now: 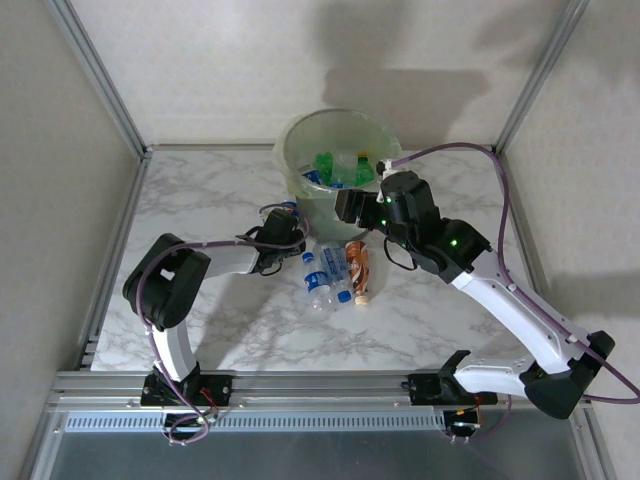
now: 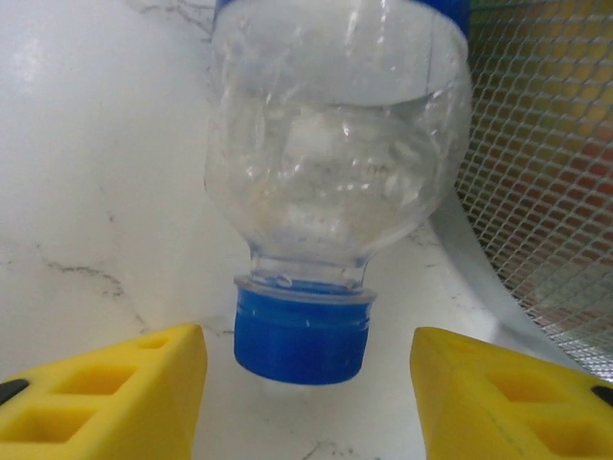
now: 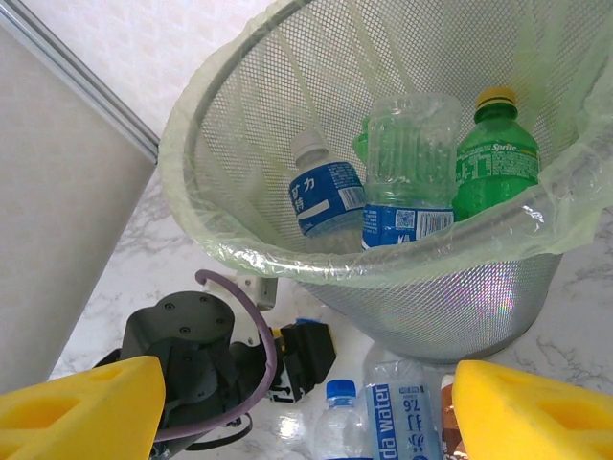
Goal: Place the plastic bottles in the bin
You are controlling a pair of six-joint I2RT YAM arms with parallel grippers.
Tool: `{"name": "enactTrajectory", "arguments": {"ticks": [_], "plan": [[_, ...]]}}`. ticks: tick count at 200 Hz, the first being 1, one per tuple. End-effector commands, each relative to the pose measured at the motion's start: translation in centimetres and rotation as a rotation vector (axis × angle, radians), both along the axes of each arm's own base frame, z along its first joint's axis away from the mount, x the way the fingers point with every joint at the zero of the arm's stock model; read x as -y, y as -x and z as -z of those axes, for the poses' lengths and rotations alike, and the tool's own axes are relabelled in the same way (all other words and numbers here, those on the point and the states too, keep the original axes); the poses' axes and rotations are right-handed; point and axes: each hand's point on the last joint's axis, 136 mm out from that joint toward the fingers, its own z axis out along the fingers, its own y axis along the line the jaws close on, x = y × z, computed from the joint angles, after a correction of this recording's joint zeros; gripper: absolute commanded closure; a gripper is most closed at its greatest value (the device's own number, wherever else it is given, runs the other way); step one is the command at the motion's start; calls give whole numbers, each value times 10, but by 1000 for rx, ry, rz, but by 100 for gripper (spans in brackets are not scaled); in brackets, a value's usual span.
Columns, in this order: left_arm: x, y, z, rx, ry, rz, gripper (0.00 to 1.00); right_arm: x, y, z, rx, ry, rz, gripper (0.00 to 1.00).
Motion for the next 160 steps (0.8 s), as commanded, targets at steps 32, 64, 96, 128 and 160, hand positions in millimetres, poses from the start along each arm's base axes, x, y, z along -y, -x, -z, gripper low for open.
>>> {"name": "enactTrajectory", "arguments": {"ticks": [32, 64, 96, 128, 160], "plan": [[2, -15, -2, 34, -49, 6, 49, 0, 3, -8, 16, -25, -5, 21], [3, -15, 4, 21, -50, 6, 57, 2, 4, -11, 20, -27, -2, 21], [-2, -10, 1, 22, -56, -7, 65, 1, 2, -12, 22, -31, 1, 21], [-11, -1, -9, 34, -64, -21, 70, -1, 1, -18, 35, -41, -2, 21], [-24, 16, -24, 46, -57, -40, 73, -1, 2, -27, 54, -50, -8, 21]]}}
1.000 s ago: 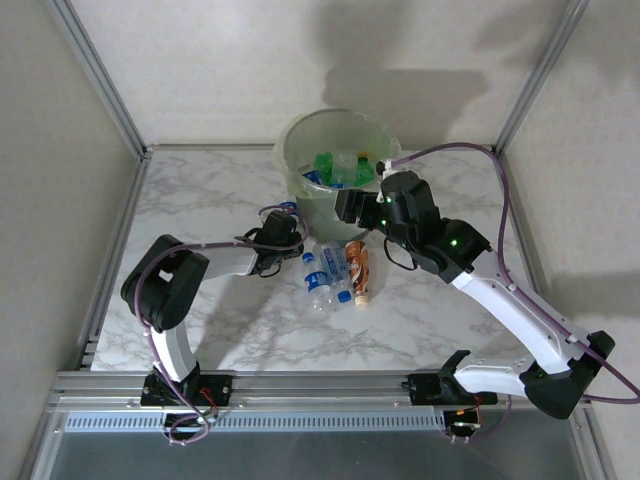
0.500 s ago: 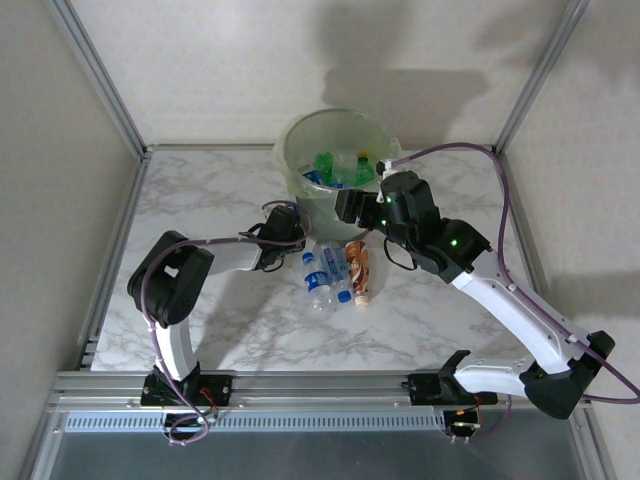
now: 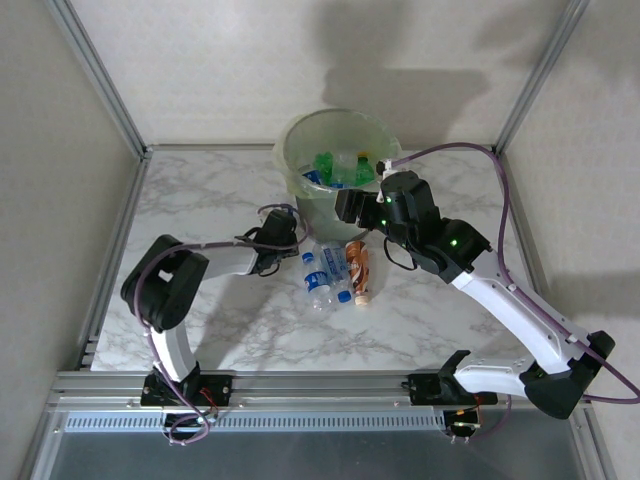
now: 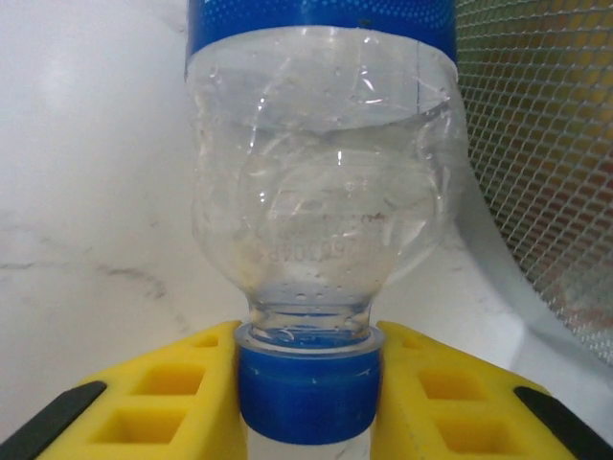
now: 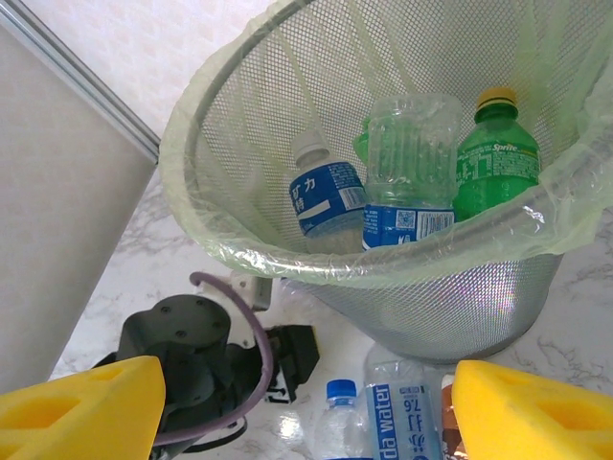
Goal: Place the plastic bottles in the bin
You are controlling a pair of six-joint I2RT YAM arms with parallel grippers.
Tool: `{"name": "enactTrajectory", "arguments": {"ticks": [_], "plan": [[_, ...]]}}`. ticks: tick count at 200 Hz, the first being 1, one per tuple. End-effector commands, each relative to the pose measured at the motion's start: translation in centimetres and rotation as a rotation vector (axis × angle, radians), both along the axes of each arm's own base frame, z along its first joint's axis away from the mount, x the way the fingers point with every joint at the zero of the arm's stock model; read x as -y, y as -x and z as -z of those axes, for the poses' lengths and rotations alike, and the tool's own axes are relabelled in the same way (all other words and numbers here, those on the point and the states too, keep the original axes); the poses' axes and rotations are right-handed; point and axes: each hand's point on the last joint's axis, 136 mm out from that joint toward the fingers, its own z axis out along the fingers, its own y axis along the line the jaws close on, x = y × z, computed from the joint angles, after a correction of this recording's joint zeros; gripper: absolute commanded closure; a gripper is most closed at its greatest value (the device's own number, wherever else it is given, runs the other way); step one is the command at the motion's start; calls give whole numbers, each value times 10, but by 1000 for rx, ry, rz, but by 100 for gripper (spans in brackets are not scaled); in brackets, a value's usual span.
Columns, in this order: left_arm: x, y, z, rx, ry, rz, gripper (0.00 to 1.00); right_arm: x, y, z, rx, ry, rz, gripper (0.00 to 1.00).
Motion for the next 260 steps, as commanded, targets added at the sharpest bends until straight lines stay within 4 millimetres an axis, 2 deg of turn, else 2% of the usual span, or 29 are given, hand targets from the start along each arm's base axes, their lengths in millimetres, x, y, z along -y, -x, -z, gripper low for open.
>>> {"name": "enactTrajectory", "arguments": {"ticks": [1, 23, 45, 57, 110, 130, 153, 167, 187, 203, 231, 260], "plan": [[-13, 11, -21, 34, -8, -31, 74, -1, 2, -26, 54, -48, -7, 21], [-20, 30, -35, 39, 16, -31, 78, -1, 3, -31, 59, -56, -12, 21], [-30, 50, -66, 97, 63, -42, 79, -3, 5, -37, 65, -74, -28, 20], [-35, 59, -90, 146, 98, -46, 79, -7, 6, -41, 69, -88, -44, 20], [-52, 90, -222, 395, 217, -15, 79, -23, 13, -73, 110, -179, -137, 14], [-46, 97, -267, 461, 235, 44, 80, -27, 20, -89, 134, -221, -182, 12], [-21, 107, -302, 516, 239, 172, 80, -34, 31, -105, 160, -265, -253, 2], [-4, 114, -313, 546, 206, 260, 80, -33, 35, -112, 169, -283, -268, 1], [14, 116, -317, 562, 147, 351, 81, -26, 34, -117, 169, -281, -230, 1], [17, 110, -316, 562, 95, 364, 84, -14, 27, -116, 140, -266, -157, 1], [19, 95, -320, 578, 61, 325, 88, -3, 25, -124, 125, -285, -125, 1], [36, 96, -325, 598, 102, 382, 87, -6, 19, -126, 112, -319, -155, 1]]}}
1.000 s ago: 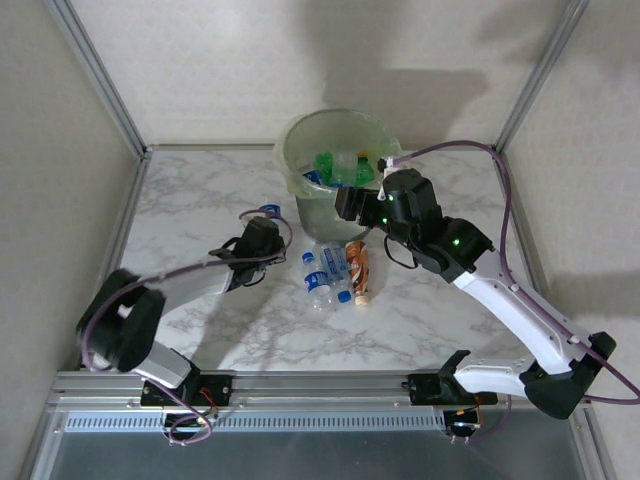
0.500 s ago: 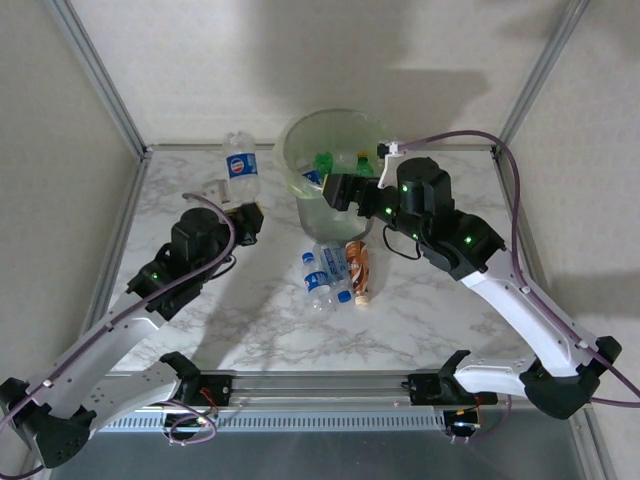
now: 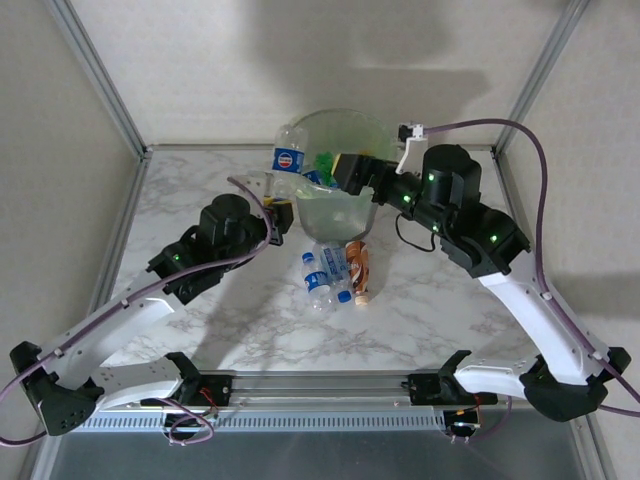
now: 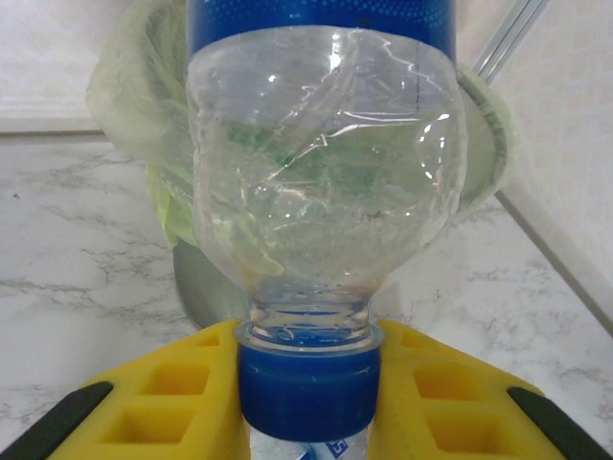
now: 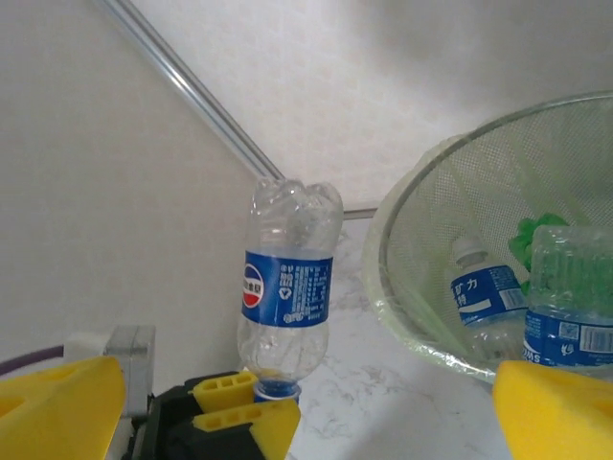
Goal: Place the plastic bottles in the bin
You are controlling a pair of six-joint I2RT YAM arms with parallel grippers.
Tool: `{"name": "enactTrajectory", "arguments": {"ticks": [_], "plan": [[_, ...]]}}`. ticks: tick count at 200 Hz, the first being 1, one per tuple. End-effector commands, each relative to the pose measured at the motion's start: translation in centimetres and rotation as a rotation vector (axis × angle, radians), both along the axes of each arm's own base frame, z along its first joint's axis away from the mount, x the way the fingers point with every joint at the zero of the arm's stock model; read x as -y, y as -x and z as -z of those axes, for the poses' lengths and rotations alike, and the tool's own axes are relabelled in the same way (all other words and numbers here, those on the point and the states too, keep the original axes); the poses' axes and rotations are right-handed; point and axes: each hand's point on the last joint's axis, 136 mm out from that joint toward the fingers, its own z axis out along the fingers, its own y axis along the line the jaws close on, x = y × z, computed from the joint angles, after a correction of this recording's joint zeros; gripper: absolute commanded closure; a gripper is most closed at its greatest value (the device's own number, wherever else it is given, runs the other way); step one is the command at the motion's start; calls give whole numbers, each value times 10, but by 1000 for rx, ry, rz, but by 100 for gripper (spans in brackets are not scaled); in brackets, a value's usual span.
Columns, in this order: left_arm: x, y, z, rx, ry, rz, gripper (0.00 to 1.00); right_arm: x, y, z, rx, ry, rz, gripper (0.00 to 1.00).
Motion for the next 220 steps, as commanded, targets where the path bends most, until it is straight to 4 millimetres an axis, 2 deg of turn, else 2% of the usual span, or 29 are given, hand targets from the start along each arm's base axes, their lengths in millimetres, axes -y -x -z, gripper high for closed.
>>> {"name": "enactTrajectory", "arguments": {"ticks": [1, 55, 73, 98, 162, 195, 200, 220], "plan": [[10, 3, -27, 74, 22, 50, 87, 2, -1, -8, -16, -39, -20, 1], [26, 16, -33, 85, 42, 111, 87, -45, -12, -12, -35, -114, -195, 1], [30, 18, -32, 82, 44, 122, 87, -61, -17, -10, -46, -131, -251, 1], [35, 20, -31, 83, 48, 133, 87, -73, -25, 2, -78, -129, -270, 2], [39, 25, -43, 103, 87, 159, 87, -74, -42, 31, -117, -65, -209, 4], [40, 27, -45, 107, 99, 169, 87, -76, -50, 31, -104, -49, -193, 5], [39, 27, -44, 108, 99, 166, 87, -68, -59, 29, -98, -49, -167, 5], [38, 27, -41, 105, 94, 161, 87, -65, -64, 23, -82, -55, -163, 5]]}}
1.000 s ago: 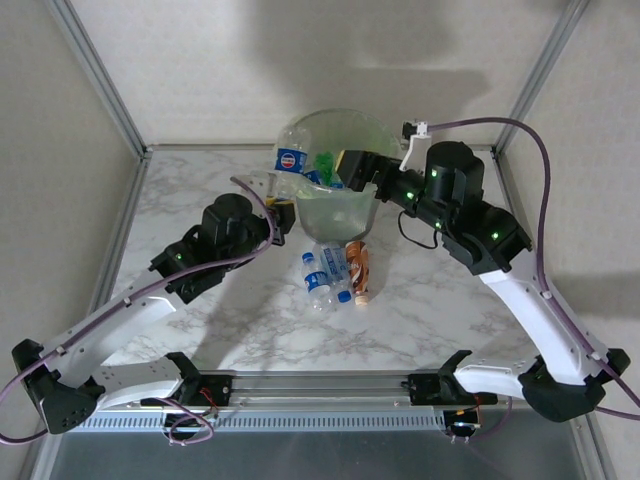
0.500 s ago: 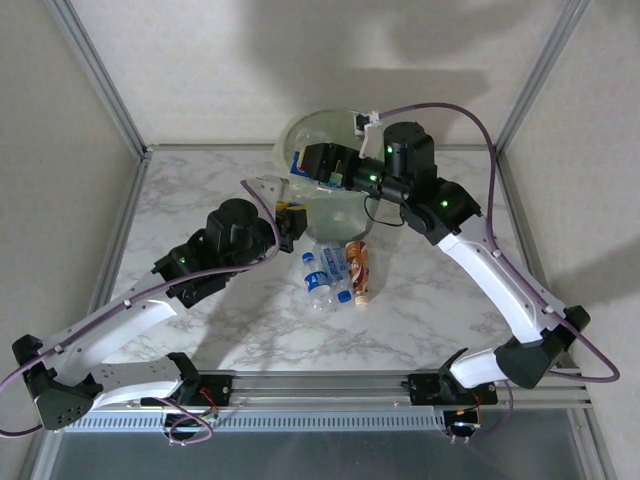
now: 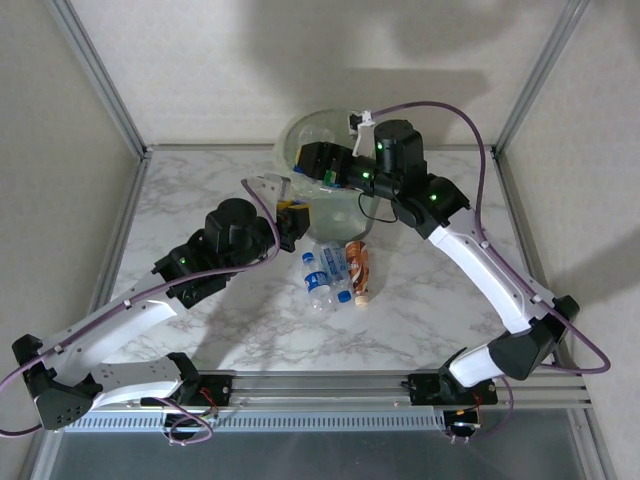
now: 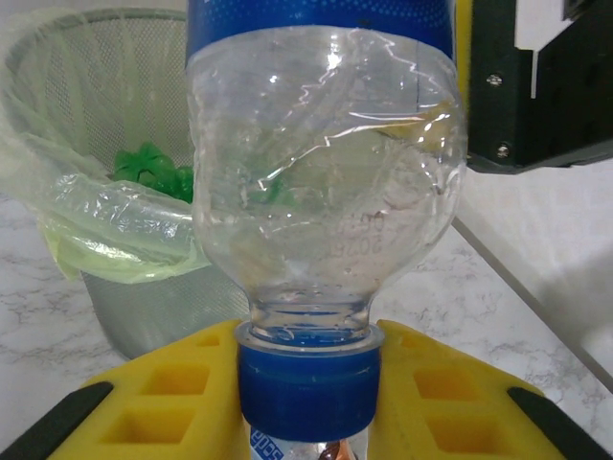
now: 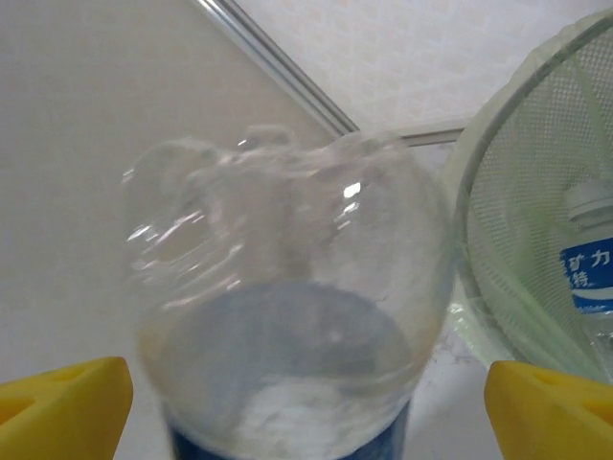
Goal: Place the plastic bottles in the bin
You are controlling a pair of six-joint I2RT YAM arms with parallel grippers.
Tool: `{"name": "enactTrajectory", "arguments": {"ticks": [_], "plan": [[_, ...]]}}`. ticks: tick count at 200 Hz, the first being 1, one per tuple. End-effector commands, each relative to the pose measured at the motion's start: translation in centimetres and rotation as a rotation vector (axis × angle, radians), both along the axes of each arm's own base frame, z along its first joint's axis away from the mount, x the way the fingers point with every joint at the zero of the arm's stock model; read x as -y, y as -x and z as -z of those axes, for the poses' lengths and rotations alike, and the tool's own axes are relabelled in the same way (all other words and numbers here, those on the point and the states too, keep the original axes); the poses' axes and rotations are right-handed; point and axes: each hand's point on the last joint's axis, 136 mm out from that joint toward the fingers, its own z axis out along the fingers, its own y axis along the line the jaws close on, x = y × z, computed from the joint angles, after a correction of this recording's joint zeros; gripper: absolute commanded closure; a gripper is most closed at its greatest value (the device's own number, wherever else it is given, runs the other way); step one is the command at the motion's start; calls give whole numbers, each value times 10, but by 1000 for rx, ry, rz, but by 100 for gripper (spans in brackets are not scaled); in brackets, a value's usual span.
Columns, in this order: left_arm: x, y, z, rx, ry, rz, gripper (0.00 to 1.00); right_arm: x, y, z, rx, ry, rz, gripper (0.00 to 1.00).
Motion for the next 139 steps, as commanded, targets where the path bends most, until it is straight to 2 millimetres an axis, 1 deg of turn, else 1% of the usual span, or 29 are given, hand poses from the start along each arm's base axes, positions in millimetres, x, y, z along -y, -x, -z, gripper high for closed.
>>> {"name": "enactTrajectory", "arguments": {"ticks": [1, 26, 43, 83, 105, 139], "plan": [[0, 6, -21, 42, 48, 17, 87, 10, -11, -25, 69, -22, 31, 5], [0, 6, -16, 34, 38, 15, 87, 14, -15, -34, 84, -37, 24, 5], [1, 6, -14, 30, 38, 18, 88, 12, -16, -39, 90, -46, 7, 6], [1, 5, -17, 36, 39, 18, 88, 0, -18, -33, 61, -61, -39, 11], [1, 5, -18, 37, 37, 17, 88, -2, -20, -33, 62, -66, -46, 13], [0, 5, -17, 37, 36, 12, 89, -6, -22, -33, 64, -69, -56, 19]]}}
